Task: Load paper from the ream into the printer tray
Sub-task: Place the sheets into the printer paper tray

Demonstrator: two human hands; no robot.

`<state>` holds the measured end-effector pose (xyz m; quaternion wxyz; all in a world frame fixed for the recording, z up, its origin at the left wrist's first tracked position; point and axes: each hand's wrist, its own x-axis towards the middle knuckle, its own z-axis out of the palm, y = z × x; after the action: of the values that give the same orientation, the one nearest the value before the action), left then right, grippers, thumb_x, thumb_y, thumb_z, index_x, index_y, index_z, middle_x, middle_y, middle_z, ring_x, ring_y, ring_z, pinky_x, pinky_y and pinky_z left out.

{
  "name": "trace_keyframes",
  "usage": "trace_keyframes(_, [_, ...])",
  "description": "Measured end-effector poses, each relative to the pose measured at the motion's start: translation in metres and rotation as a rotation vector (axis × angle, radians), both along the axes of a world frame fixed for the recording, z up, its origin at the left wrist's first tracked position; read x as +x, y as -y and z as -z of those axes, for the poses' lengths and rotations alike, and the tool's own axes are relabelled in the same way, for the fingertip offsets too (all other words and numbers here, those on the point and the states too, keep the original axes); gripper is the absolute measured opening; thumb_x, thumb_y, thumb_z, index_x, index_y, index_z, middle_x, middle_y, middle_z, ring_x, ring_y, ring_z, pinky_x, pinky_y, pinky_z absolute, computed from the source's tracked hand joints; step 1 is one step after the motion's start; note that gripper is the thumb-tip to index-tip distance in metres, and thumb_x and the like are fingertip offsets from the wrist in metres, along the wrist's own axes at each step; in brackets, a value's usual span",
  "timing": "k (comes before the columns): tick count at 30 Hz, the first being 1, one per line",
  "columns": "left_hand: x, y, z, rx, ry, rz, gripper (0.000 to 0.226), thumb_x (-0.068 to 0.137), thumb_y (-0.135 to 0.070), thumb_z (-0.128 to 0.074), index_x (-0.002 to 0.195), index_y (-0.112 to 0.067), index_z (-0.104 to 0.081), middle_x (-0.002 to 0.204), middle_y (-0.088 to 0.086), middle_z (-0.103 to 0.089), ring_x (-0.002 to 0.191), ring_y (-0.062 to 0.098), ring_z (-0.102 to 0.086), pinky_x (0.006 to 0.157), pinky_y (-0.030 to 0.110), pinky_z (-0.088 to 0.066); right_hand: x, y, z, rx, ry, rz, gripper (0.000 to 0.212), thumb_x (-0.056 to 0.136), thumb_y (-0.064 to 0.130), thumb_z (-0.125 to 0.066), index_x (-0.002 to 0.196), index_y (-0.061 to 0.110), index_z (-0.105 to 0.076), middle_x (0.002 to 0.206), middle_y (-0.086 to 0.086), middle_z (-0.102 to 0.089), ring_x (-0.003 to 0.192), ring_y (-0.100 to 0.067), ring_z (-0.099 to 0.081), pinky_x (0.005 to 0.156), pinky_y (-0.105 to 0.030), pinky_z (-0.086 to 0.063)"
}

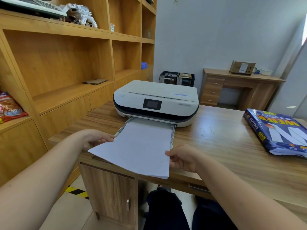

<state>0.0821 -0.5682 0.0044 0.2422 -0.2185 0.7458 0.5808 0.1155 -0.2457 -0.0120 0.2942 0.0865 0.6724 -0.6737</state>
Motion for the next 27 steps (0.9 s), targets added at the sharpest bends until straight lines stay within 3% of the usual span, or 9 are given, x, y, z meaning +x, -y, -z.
trace_keyframes(4, [-0.004, -0.003, 0.002, -0.048, -0.020, 0.001, 0.024, 0.090, -0.008, -0.064, 0.114, -0.008, -0.065, 0.100, 0.020, -0.071, 0.065, 0.028, -0.073, 0.047, 0.033, -0.059, 0.006, -0.004, -0.005, -0.063, 0.064, -0.008, 0.029, 0.095, 0.012, -0.056, 0.118, -0.005, -0.051, 0.080, -0.019, -0.072, 0.062, -0.024, -0.073, 0.048, -0.025, -0.056])
trace_keyframes(8, [-0.007, -0.010, -0.001, -0.020, -0.037, -0.014, 0.016, 0.092, -0.010, -0.062, 0.108, -0.008, -0.066, 0.076, 0.016, -0.075, 0.053, 0.023, -0.071, 0.039, 0.026, -0.053, 0.009, -0.008, -0.004, -0.076, 0.117, -0.077, 0.027, 0.095, 0.014, -0.056, 0.114, -0.005, -0.054, 0.076, -0.016, -0.073, 0.062, -0.023, -0.072, 0.051, -0.025, -0.058])
trace_keyframes(11, [-0.009, -0.015, -0.003, -0.031, -0.081, -0.046, 0.013, 0.092, -0.010, -0.061, 0.104, -0.008, -0.066, 0.087, 0.014, -0.068, 0.043, 0.017, -0.067, 0.034, 0.020, -0.048, 0.011, -0.007, -0.004, -0.094, 0.154, -0.101, 0.015, 0.096, 0.009, -0.054, 0.104, -0.003, -0.057, 0.072, -0.015, -0.072, 0.060, -0.022, -0.071, 0.054, -0.027, -0.060])
trace_keyframes(14, [-0.015, -0.010, -0.001, -0.001, -0.088, -0.076, 0.024, 0.089, -0.011, -0.065, 0.112, -0.002, -0.066, 0.096, 0.017, -0.070, 0.049, 0.020, -0.070, 0.038, 0.022, -0.052, 0.010, -0.004, -0.006, -0.127, 0.155, -0.058, 0.008, 0.096, 0.005, -0.052, 0.092, -0.001, -0.055, 0.063, -0.013, -0.069, 0.052, -0.019, -0.069, 0.047, -0.025, -0.057])
trace_keyframes(19, [-0.015, -0.005, 0.004, 0.073, -0.077, -0.105, 0.018, 0.091, -0.015, -0.061, 0.101, 0.001, -0.064, 0.066, 0.013, -0.073, 0.048, 0.021, -0.068, 0.040, 0.025, -0.054, -0.003, 0.000, 0.003, -0.193, 0.146, 0.028, 0.024, 0.096, 0.003, -0.049, 0.119, -0.007, -0.052, 0.086, -0.018, -0.071, 0.061, -0.022, -0.070, 0.046, -0.025, -0.057])
trace_keyframes(23, [-0.006, 0.011, 0.009, 0.178, -0.007, -0.065, 0.035, 0.083, -0.010, -0.066, 0.114, 0.006, -0.062, 0.095, 0.020, -0.074, 0.067, 0.025, -0.073, 0.053, 0.026, -0.056, -0.005, 0.005, 0.004, -0.247, 0.149, 0.089, 0.020, 0.098, 0.002, -0.045, 0.115, -0.006, -0.051, 0.072, -0.019, -0.072, 0.054, -0.022, -0.070, 0.042, -0.024, -0.055])
trace_keyframes(27, [-0.002, 0.019, 0.011, 0.208, 0.011, -0.074, 0.034, 0.076, 0.001, -0.064, 0.109, 0.007, -0.065, 0.087, 0.023, -0.074, 0.055, 0.023, -0.071, 0.041, 0.022, -0.055, -0.010, 0.005, 0.006, -0.289, 0.138, 0.156, 0.019, 0.098, 0.002, -0.047, 0.115, -0.005, -0.052, 0.074, -0.019, -0.073, 0.058, -0.023, -0.072, 0.042, -0.023, -0.054])
